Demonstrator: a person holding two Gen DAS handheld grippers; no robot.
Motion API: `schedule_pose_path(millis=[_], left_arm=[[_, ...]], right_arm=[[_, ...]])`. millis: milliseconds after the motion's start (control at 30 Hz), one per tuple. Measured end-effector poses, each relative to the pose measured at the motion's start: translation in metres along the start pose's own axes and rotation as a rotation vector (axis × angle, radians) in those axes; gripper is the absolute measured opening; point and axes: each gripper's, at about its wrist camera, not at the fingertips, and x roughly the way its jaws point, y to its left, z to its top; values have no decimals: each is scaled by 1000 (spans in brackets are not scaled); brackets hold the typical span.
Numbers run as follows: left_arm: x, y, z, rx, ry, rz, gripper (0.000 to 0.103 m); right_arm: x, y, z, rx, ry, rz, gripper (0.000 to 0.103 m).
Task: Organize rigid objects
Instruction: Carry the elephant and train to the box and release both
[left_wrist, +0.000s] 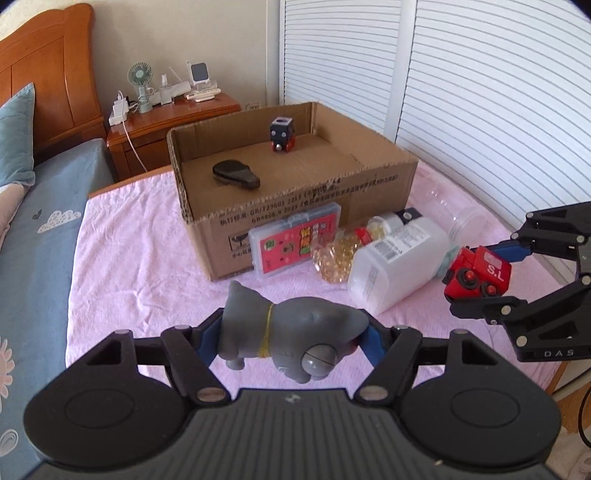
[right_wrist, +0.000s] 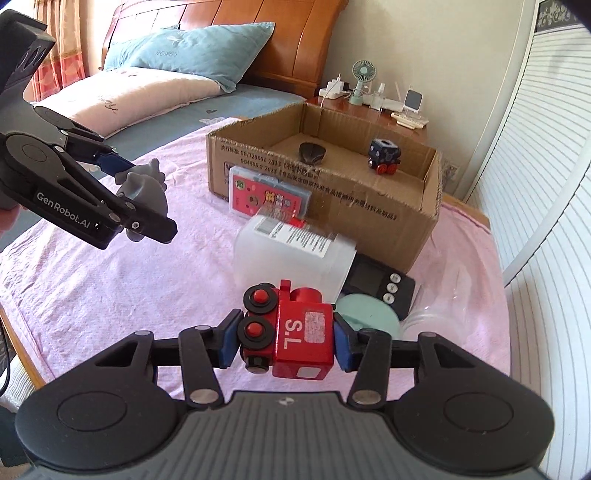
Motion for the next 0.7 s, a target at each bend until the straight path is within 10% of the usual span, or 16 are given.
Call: schedule_pose_path(millis=[467, 700], left_arm=[[56, 30, 106, -52, -82, 59, 74], [58, 41, 90, -141, -118, 101, 99]], right_arm=[[-5, -52, 77, 6, -123, -44, 55], [6, -64, 92, 18, -117, -51, 55]])
